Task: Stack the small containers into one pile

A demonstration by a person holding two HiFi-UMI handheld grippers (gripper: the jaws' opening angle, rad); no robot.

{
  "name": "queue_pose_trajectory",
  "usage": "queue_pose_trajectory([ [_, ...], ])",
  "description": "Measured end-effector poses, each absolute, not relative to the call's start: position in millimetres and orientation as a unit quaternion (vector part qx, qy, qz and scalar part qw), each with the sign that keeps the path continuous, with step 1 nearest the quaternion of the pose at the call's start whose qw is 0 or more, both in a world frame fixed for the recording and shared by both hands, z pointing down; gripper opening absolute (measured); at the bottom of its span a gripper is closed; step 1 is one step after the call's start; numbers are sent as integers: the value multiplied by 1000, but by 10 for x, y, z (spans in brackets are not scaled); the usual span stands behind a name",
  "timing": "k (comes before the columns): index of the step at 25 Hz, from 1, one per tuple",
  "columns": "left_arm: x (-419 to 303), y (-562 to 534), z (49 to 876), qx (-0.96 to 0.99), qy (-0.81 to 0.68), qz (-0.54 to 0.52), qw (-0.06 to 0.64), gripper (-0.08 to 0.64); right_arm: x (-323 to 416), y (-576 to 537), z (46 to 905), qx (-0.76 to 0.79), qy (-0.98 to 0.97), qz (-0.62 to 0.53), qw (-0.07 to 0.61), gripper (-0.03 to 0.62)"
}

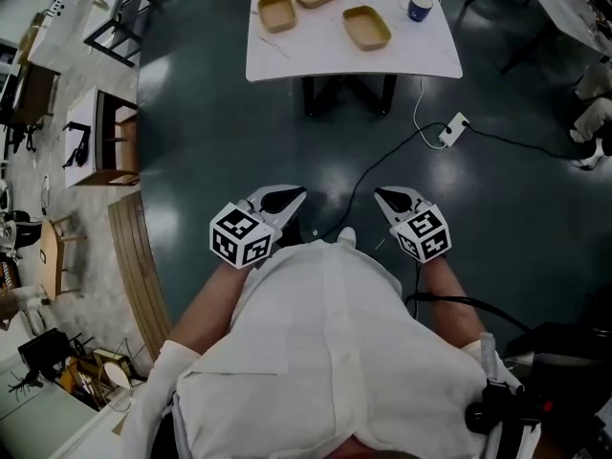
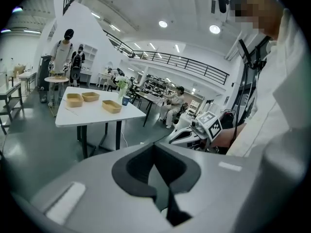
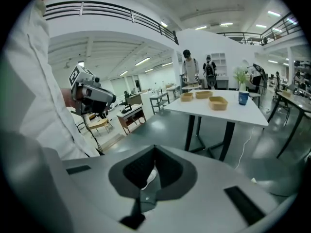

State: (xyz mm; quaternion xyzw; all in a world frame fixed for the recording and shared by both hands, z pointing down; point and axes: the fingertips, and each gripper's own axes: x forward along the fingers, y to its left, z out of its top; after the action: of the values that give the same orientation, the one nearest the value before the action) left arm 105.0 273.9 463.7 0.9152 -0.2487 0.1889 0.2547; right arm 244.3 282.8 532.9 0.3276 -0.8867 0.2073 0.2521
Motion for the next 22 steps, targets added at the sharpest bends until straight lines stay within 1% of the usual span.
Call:
queue_pose_trajectory([
  [7,852,2051,4665,926,-234,165,246,8,2260,2226,5340,356,-874,207,258,5],
  [9,730,1781,4658,928,-226,161,248,8,2175,1968,5281,376,-865,220,247,5],
  [15,279,1011,4498,940,-211,151,223,8,1866,1059,5132,420,-845,233,237,6],
  [22,-411,556,4594,936,-212,157,232,7,1464,-26,5012,449,-834,236,216,6],
])
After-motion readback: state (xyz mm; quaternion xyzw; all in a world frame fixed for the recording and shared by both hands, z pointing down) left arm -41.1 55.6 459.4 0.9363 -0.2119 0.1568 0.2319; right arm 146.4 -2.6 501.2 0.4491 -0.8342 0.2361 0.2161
